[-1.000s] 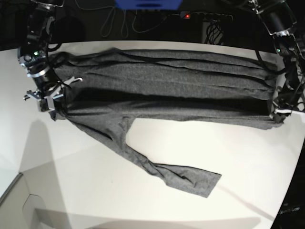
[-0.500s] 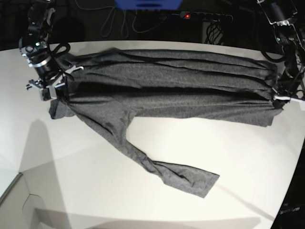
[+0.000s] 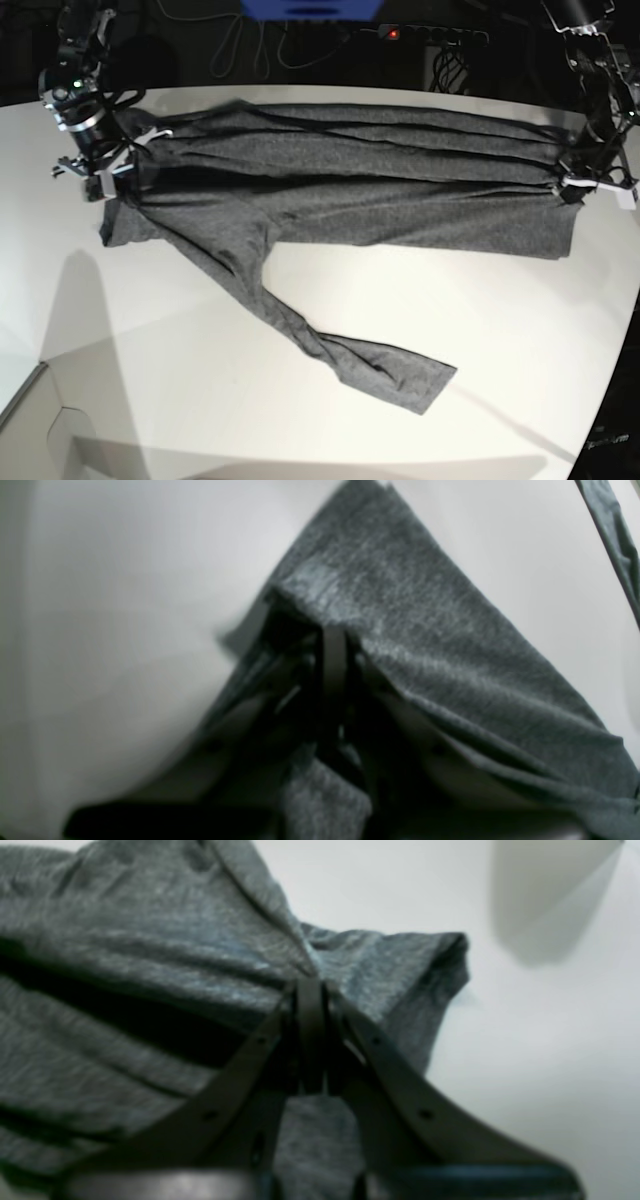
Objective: Layout the t-shirt on the table in an organized manner, then fold the t-shirt properly
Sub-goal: 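Lower the folded edge and pull it straight with both grippers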
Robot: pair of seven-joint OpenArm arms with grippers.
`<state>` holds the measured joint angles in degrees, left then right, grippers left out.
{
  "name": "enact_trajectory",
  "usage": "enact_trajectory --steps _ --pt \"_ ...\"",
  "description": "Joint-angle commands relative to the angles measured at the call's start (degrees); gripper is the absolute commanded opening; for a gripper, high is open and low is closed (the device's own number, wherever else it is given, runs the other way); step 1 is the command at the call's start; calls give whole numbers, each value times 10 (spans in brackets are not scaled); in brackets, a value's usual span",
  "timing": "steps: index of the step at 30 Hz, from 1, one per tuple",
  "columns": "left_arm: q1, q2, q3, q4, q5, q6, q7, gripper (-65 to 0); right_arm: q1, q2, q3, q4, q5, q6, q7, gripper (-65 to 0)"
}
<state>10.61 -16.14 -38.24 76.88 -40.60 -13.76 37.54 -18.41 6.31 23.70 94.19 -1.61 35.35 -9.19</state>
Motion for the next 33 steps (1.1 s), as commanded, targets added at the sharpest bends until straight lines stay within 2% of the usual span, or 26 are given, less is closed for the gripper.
enact_trajectory --steps 1,3,5,10,22,25,27,29,33 --pt "-5 -13 -4 10 -6 -4 -12 -648 2 6 12 12 8 -1 16 -650" --pt "-5 -12 -4 10 -6 -4 -12 -648 2 6 17 12 8 13 16 -650" --pt "-6 -11 -4 10 -6 -4 -12 -648 2 6 30 12 8 46 16 -650" --pt "-9 -10 0 10 -6 -4 -12 -646 2 -13 56 9 7 46 15 -650" --pt "-9 -3 0 3 -7 -6 -12 -644 -11 -11 52 -2 5 46 9 -650" --pt "-9 5 0 3 -6 -31 -12 -644 -11 -10 52 -2 4 46 9 -650" --pt "-9 6 0 3 0 -56 -12 -622 -13 -10 52 -2 4 46 9 -606" --pt "-7 6 0 3 -1 -70 -12 -569 -18 -10 52 -1 4 46 9 -539" --pt "-5 6 -2 9 -5 -72 -12 -453 -18 -10 56 4 4 46 13 -435"
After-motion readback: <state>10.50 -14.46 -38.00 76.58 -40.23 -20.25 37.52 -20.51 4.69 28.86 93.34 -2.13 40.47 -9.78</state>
